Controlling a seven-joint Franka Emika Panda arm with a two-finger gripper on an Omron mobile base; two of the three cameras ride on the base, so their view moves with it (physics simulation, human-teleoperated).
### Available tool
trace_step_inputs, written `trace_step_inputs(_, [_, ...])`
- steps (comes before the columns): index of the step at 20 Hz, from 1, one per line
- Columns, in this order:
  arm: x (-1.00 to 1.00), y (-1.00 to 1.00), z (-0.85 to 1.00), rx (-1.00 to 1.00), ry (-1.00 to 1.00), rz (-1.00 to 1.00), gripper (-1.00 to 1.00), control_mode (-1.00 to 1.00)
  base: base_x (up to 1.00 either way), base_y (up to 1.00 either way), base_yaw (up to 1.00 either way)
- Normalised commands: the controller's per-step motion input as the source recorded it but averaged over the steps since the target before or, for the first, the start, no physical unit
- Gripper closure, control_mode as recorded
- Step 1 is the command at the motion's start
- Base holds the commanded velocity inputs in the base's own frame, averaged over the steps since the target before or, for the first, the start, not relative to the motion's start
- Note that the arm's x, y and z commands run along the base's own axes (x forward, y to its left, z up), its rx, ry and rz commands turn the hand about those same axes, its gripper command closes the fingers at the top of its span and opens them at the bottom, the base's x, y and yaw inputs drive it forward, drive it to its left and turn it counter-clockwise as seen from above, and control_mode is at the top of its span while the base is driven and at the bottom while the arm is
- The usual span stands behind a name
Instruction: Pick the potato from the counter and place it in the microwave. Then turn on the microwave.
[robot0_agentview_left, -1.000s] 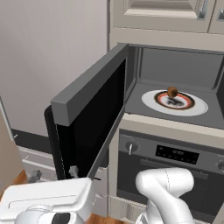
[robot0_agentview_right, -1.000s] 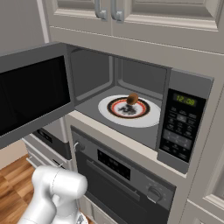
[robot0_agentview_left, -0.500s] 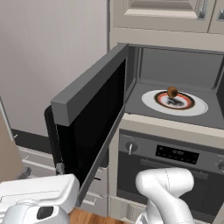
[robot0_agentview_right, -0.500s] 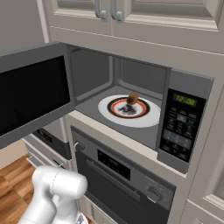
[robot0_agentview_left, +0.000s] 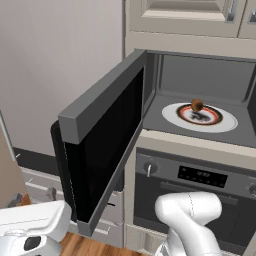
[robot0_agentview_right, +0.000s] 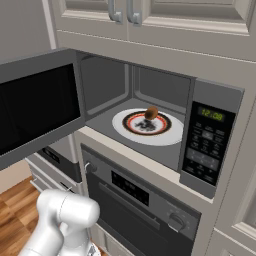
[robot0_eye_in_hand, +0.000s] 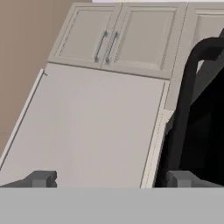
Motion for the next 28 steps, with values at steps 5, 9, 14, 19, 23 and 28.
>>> trace_step_inputs(5, [0.3,0.29,-0.15,-0.01,-0.02,0.0,-1.0,-1.0,0.0,0.0,0.0])
trace_step_inputs(9, [0.32,0.34,-0.17,-0.03,-0.02,0.0,-1.0,-1.0,0.0,0.0,0.0])
trace_step_inputs(14, [0.34,0.36,-0.18,-0.03,-0.01,0.0,-1.0,-1.0,0.0,0.0,0.0])
trace_step_inputs(19, [0.39,0.27,-0.16,-0.01,-0.02,0.0,-1.0,-1.0,0.0,0.0,0.0])
trace_step_inputs(23, [0.41,0.21,-0.15,0.0,-0.02,0.0,-1.0,-1.0,0.0,0.0,0.0])
trace_step_inputs(28, [0.41,0.14,-0.12,0.0,0.0,0.0,-1.0,-1.0,0.0,0.0,0.0])
